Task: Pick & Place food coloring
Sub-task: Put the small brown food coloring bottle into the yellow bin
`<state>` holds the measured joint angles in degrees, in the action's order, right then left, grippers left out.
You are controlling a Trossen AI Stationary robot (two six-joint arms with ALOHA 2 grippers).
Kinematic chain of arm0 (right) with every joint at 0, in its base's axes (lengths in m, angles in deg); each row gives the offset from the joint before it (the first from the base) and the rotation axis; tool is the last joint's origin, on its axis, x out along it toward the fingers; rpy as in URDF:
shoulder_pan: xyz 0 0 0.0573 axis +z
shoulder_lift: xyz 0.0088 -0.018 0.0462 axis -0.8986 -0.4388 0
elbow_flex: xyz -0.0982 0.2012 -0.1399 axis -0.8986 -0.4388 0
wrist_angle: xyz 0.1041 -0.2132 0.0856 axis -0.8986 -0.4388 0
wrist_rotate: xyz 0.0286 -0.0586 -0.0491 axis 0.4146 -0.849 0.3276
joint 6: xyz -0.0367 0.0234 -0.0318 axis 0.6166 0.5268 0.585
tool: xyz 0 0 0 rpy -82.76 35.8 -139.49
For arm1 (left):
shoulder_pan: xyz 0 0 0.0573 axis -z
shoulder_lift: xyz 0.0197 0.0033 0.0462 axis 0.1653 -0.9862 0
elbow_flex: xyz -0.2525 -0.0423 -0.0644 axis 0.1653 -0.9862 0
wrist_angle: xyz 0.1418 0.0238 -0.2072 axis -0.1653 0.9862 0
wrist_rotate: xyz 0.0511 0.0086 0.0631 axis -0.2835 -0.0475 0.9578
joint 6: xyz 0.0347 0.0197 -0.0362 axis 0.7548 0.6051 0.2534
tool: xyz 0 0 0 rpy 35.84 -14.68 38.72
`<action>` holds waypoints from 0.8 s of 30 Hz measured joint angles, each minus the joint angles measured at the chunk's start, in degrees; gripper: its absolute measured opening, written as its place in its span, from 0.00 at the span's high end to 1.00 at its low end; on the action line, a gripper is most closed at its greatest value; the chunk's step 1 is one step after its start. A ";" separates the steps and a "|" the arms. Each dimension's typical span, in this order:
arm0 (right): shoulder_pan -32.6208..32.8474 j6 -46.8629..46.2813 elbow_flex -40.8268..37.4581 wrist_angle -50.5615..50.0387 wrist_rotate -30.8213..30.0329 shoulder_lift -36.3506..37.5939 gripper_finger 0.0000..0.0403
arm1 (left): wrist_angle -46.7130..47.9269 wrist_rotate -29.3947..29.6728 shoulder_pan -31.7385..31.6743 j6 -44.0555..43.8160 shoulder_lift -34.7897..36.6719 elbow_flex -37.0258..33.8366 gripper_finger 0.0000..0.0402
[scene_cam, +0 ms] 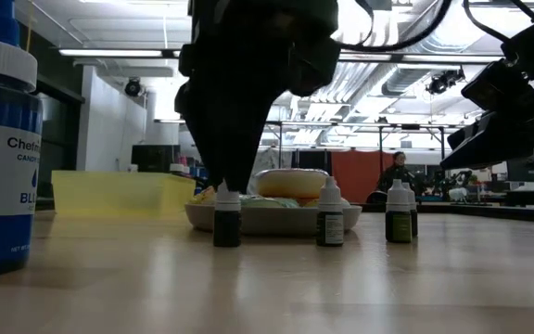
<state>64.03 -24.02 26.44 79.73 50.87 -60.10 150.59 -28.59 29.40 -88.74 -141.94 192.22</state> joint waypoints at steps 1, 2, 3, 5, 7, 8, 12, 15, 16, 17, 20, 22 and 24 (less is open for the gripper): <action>-0.01 0.00 0.02 0.00 0.01 -0.01 1.00 | -0.17 -0.33 0.00 0.02 -0.33 0.03 0.62; -0.02 0.00 0.02 0.00 0.01 -0.02 1.00 | -0.13 -0.35 0.00 0.02 -0.57 -0.05 0.62; 0.00 0.00 0.00 0.02 -0.01 -0.02 1.00 | 0.06 -0.34 0.00 0.02 -0.61 -0.15 0.62; -0.02 0.00 0.02 -0.01 0.01 0.00 1.00 | -0.26 -0.41 0.00 0.01 -0.42 -0.06 0.62; -0.01 0.00 0.02 0.00 0.00 0.00 1.00 | -0.38 -0.41 0.00 0.02 -0.37 0.02 0.62; -0.01 0.00 0.01 -0.01 0.00 -0.01 1.00 | -0.25 -0.43 0.00 0.02 -0.40 0.00 0.62; 0.00 0.00 0.02 0.00 -0.01 -0.02 1.00 | -0.28 -0.43 0.00 0.17 -0.42 -0.02 0.62; -0.02 0.00 0.00 0.01 0.00 0.00 1.00 | -0.28 -0.43 0.00 0.21 -0.42 -0.02 0.62; -0.02 0.00 0.02 0.02 -0.01 -0.02 1.00 | -0.28 -0.40 0.00 0.22 -0.42 -0.02 0.62; -0.01 0.00 0.01 0.00 0.01 0.00 1.00 | -0.25 -0.27 0.00 0.38 -0.42 -0.02 0.63; 0.00 0.00 0.02 0.00 0.01 0.00 1.00 | -0.28 -0.23 0.00 1.08 -0.42 -0.02 0.67; 0.00 0.00 0.02 0.00 -0.01 -0.02 1.00 | -0.26 -0.21 0.00 1.09 -0.42 -0.02 0.72; -0.02 0.00 0.00 0.02 0.01 0.00 1.00 | -0.28 -0.08 0.00 1.09 -0.42 -0.02 0.77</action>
<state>64.01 -24.02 26.44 79.75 50.88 -60.10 150.31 -28.67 29.40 -87.65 -142.36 192.20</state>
